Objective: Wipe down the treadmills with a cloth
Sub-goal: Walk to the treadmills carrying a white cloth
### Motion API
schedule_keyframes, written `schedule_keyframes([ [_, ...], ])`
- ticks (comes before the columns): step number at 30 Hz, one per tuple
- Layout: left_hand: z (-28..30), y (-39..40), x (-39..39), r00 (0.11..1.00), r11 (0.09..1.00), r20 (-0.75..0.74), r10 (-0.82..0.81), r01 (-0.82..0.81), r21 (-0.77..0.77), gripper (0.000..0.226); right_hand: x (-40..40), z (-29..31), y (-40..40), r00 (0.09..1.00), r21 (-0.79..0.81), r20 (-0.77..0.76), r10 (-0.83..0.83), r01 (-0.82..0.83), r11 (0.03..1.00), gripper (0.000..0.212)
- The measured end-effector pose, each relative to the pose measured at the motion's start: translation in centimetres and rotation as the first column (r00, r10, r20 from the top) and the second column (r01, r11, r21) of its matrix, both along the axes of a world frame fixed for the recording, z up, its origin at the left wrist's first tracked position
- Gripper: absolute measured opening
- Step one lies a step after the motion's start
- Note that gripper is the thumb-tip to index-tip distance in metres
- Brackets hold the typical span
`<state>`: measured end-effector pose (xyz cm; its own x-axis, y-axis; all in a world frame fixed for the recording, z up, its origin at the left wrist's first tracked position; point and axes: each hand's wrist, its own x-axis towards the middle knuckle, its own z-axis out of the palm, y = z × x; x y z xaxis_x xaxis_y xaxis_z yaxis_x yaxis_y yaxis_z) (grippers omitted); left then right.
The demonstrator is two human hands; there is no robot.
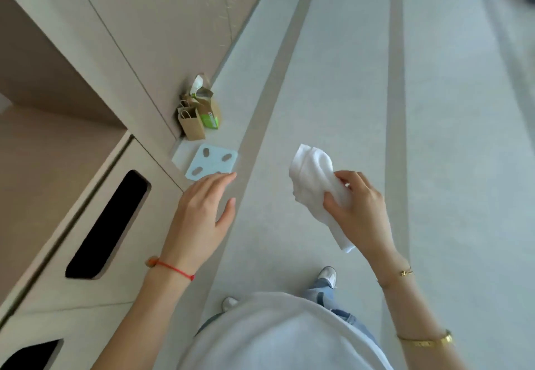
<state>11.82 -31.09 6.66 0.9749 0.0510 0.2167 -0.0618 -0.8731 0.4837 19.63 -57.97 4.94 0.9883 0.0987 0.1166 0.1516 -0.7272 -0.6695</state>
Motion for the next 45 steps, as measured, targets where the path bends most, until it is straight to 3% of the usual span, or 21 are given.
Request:
schedule_keyframes([
  [10, -0.9, -18.2, 11.6, 0.976, 0.973, 0.017, -0.219, 0.220, -0.067, 0.039, 3.7, 0.7, -19.2, 0.972, -0.032, 0.026, -0.234, 0.235, 0.971, 0.032],
  [20, -0.8, -30.8, 22.3, 0.914, 0.914, -0.038, -0.404, 0.400, -0.071, 0.039, 8.3, 0.3, -30.6, 0.880, -0.001, 0.003, -0.476, 0.476, 0.880, 0.031],
  [31, -1.0, -44.9, 43.1, 0.810, 0.810, -0.031, -0.585, 0.583, -0.060, 0.036, 23.0, -0.7, -42.5, 0.739, 0.021, 0.011, -0.674, 0.674, 0.739, 0.027],
  [45, 0.6, -67.0, 68.4, 0.563, 0.567, -0.074, -0.823, 0.823, -0.046, 0.036, 40.3, 0.1, -58.7, 0.484, -0.013, 0.066, -0.873, 0.875, 0.484, 0.027],
])
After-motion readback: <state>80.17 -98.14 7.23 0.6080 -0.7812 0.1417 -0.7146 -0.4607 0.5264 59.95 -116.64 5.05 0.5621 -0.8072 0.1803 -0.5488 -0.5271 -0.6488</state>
